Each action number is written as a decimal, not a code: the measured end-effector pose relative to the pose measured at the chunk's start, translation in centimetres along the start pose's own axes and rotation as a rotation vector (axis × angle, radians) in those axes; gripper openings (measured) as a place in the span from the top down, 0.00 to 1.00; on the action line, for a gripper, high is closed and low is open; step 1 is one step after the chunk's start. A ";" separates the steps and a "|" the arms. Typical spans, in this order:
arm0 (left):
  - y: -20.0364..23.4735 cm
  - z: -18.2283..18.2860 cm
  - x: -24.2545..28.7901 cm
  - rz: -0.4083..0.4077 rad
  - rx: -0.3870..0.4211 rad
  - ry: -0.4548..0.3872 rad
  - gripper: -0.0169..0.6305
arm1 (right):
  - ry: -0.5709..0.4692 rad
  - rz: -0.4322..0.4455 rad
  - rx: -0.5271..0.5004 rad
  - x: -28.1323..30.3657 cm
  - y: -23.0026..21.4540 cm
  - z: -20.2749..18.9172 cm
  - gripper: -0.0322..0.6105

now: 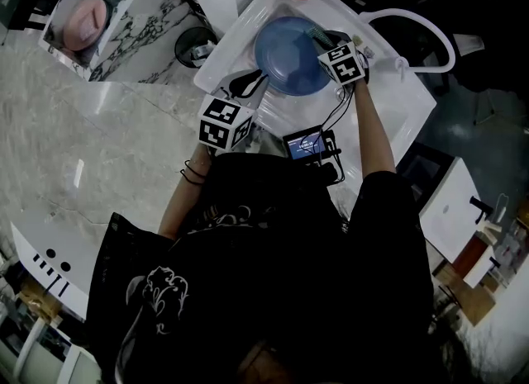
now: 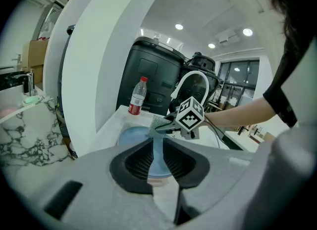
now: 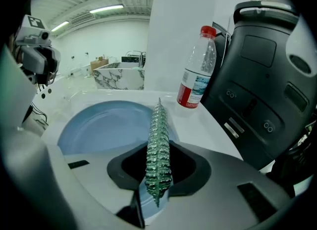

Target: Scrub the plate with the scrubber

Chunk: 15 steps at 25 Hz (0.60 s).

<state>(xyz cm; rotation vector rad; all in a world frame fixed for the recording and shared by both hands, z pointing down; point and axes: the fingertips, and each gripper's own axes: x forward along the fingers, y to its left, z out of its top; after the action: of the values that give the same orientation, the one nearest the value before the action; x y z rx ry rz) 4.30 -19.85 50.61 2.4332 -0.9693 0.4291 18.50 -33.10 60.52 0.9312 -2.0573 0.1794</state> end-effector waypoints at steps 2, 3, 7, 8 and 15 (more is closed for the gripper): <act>0.1 0.0 0.0 0.001 -0.003 0.001 0.88 | 0.004 0.003 0.024 0.2 0.4 -0.6 0.81; 0.2 -0.1 0.0 0.001 -0.004 0.002 0.88 | 0.005 0.001 0.035 0.1 0.6 -0.7 0.81; 0.4 -0.2 0.0 0.003 -0.008 0.008 0.88 | 0.012 0.001 0.085 -0.4 1.5 -1.1 0.81; 0.3 -0.2 0.1 0.002 -0.007 0.008 0.88 | 0.015 -0.001 0.102 -0.6 1.6 -1.3 0.81; 0.2 -0.3 0.2 -0.023 0.003 0.008 0.88 | 0.023 -0.027 0.291 -2.3 3.3 -2.7 0.81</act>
<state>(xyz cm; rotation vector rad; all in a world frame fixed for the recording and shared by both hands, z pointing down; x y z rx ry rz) 4.27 -19.94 51.06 2.4408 -0.9373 0.4315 18.86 -28.34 61.13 1.1255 -2.0295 0.4822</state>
